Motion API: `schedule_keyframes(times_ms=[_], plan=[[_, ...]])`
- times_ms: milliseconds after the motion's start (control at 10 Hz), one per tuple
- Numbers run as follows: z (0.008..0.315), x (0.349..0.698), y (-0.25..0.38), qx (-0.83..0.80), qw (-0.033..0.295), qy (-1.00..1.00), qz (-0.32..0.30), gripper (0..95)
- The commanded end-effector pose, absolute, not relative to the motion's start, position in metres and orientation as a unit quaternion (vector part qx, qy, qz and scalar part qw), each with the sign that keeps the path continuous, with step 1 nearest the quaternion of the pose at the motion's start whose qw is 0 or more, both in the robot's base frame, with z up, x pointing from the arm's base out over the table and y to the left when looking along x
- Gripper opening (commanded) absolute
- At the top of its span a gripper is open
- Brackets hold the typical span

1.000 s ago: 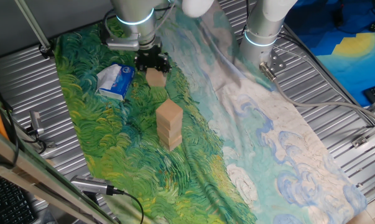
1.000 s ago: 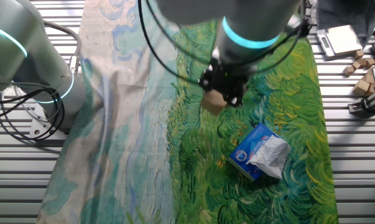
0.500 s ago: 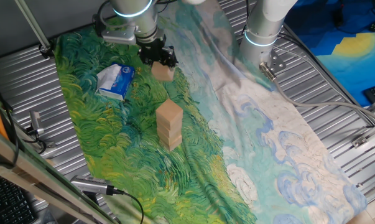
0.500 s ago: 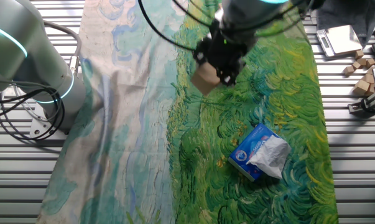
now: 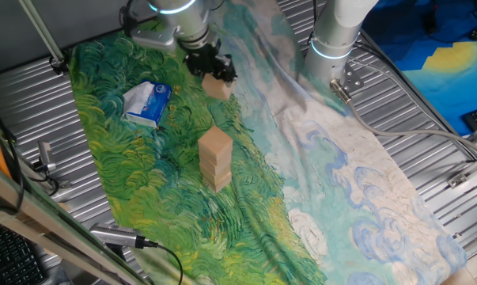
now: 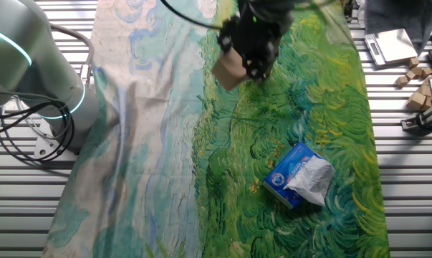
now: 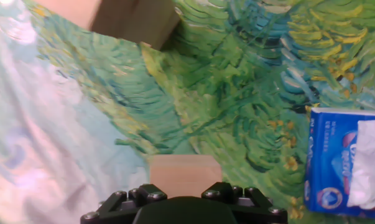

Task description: Stack the blocks in a vertical line of five

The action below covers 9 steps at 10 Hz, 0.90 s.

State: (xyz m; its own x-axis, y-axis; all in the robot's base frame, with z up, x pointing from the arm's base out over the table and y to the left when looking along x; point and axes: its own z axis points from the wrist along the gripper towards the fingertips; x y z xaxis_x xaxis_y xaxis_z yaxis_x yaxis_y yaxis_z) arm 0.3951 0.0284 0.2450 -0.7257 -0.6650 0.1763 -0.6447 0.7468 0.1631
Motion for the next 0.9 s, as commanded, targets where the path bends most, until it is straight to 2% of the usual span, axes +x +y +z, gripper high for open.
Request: schedule_keyframes(times_ms=[100,300,500,600,900], plan=[[0.264,0.385,0.032,0.352,0.101,-0.93,-0.029,0.0],[0.279,0.381,0.032,0.341,0.064,-0.938,-0.01,0.0],[0.292,0.38,0.04,0.337,0.058,-0.94,-0.007,0.0],[0.294,0.377,0.045,0.337,0.048,-0.94,-0.005,0.0],[0.293,0.377,0.053,0.35,0.05,-0.936,0.007,0.0]])
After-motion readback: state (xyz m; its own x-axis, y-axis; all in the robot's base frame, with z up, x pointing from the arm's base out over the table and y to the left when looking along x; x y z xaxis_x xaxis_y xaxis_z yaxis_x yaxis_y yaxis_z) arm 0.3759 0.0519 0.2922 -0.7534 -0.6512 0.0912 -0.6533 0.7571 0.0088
